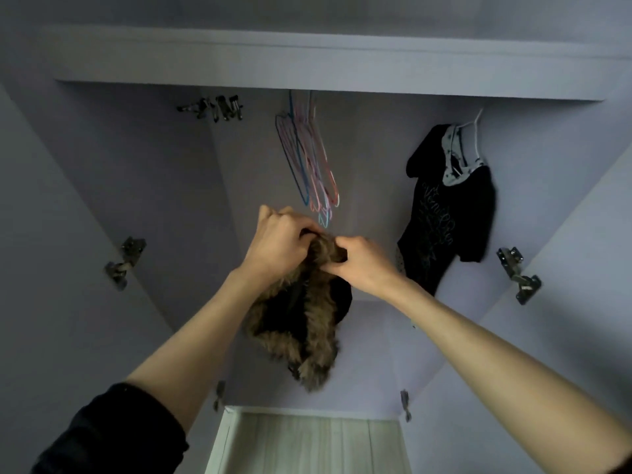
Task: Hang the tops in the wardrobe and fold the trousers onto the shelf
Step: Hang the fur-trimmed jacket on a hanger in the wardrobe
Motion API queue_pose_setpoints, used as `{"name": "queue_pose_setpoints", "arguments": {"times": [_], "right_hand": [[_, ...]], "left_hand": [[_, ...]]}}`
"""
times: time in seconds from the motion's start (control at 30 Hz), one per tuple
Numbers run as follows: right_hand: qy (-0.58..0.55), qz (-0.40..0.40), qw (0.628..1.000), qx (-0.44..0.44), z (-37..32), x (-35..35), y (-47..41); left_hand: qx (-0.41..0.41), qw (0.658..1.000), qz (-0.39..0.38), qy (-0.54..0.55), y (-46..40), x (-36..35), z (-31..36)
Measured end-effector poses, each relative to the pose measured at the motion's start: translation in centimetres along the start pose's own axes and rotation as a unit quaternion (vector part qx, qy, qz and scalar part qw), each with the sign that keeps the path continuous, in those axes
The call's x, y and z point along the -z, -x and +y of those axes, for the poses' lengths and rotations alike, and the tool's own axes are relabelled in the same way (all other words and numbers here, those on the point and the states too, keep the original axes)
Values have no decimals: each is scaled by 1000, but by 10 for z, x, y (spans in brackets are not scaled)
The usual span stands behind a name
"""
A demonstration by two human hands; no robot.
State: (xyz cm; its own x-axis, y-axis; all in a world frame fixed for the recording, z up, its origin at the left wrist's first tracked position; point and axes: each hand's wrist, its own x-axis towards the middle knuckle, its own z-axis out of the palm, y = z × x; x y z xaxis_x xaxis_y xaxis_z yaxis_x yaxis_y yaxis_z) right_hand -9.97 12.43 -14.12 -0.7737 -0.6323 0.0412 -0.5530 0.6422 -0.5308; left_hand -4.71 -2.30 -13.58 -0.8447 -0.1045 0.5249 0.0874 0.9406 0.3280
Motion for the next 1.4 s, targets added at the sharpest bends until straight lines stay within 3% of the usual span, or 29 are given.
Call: {"name": "queue_pose_setpoints", "arguments": {"times": [0.1,0.27,0.4,0.5,0.67,0.8,0.93,1.2,1.4], "right_hand": [[-58,39,997,22,0,5,-9],[-202,5,979,34,-1,25,-19],[-337,-20,940,53,-8,39,-15],[-364,-41,927,78,-2,52,-10],[-308,-54,946,82,22,68,4],[-282,-35,958,29,47,74,15],[-187,-16,981,-38,73,75,20],[-51,-85,989,-113,77,45,17],[93,38,994,36,39,18,6]], "left_hand": [[91,995,-1,34,6,-5,-15],[235,960,-153,18,49,-26,-55],[216,970,-108,30,58,-36,-58],[185,976,-95,67,45,-38,-48],[155,976,-93,118,27,-44,-30],[142,974,-112,136,28,-41,-30],[123,979,-92,136,21,-26,-27],[23,988,-70,134,-3,5,9],[-19,989,-110,94,-3,3,24]]}}
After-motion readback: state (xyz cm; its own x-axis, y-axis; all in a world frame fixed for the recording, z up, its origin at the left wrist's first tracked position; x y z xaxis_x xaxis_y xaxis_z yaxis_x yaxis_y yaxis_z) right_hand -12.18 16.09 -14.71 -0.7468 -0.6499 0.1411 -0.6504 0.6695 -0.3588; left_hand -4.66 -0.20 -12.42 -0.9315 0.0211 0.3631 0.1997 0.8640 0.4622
